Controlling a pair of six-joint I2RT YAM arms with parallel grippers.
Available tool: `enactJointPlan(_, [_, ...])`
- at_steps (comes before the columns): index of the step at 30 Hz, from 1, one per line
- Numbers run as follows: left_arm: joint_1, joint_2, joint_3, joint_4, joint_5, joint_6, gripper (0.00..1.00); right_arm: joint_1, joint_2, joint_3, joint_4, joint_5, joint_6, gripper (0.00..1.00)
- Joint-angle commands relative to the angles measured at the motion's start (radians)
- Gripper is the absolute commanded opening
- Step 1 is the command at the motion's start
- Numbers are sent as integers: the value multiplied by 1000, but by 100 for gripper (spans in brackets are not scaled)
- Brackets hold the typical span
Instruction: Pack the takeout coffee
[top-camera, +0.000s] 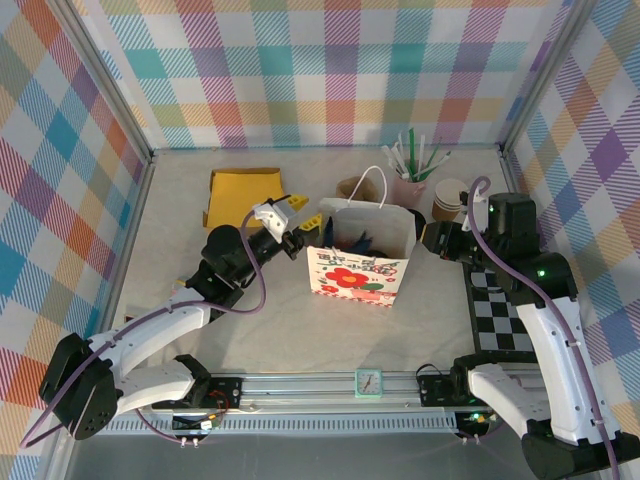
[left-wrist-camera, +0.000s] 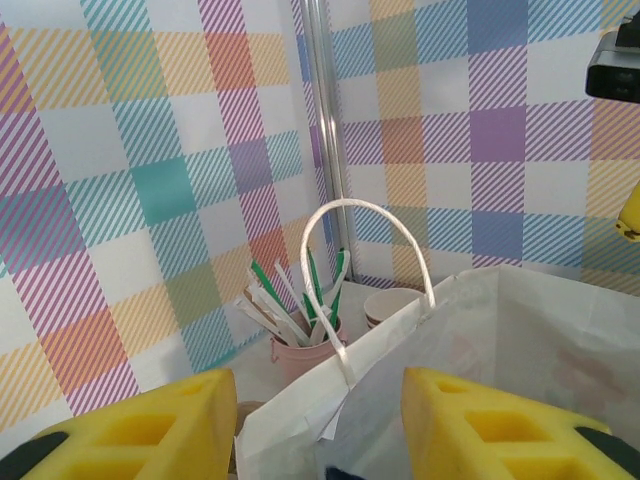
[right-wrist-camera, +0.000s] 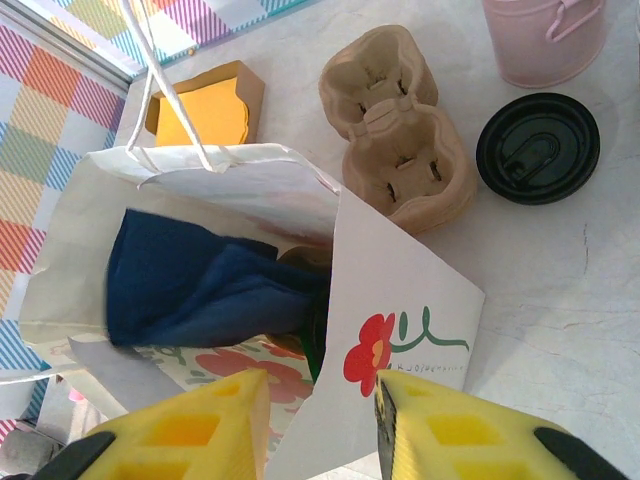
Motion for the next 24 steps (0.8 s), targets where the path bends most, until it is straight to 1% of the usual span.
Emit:
enactJointPlan(1, [-11,-32,32,0,-2,-13,47,-5,-4,13,22,-20,-4,35])
enactJointPlan(4, [-11,-49,34,-15,-12,-13,48,-5,-7,10,17,-19,-5,38])
enactJointPlan(5, [-11,-56,35,-22,-22,-19,48,-5,-8,12,11,-20,-5,42])
enactJointPlan(7, [-11,-75,39,-46,-46,-34,49,-4,-5,18,-3,-17,-13,47])
enactJointPlan(9, [-12,-105,46,-96,-93,-57,50,-5,-9,15,-9,-2,-17,54])
enactJointPlan(10, [-10,-120,51,-126,-115,-70,52,-4,-12,9,-6,5,-18,61])
enactJointPlan(12, [-11,-155,66,-218,-182,-99,54,-5,-15,-3,0,29,-25,77])
enactJointPlan(13, [-11,-167,70,-255,-214,-108,55,-5,-14,-3,0,42,-31,82])
enactJointPlan(15, [-12,-188,79,-345,-321,-128,56,-5,-21,-12,11,74,-50,96])
enactJointPlan(16, [-11,-196,77,-377,-383,-137,57,-5,-31,-22,24,87,-63,99])
enactJointPlan(17, [-12,-206,70,-406,-454,-145,57,-5,-49,-41,46,108,-70,99])
enactJointPlan(19, [-11,-225,37,-426,-563,-152,66,-5,-96,-96,108,145,-85,99])
enactJointPlan(20, [-11,-236,18,-430,-607,-158,84,-4,-125,-130,145,166,-90,99])
enactJointPlan(21, [-11,-248,0,-433,-641,-163,90,-5,-155,-170,178,180,-100,99])
enactJointPlan(24, [-11,-275,-46,-441,-723,-183,92,-4,-238,-273,272,204,-133,99])
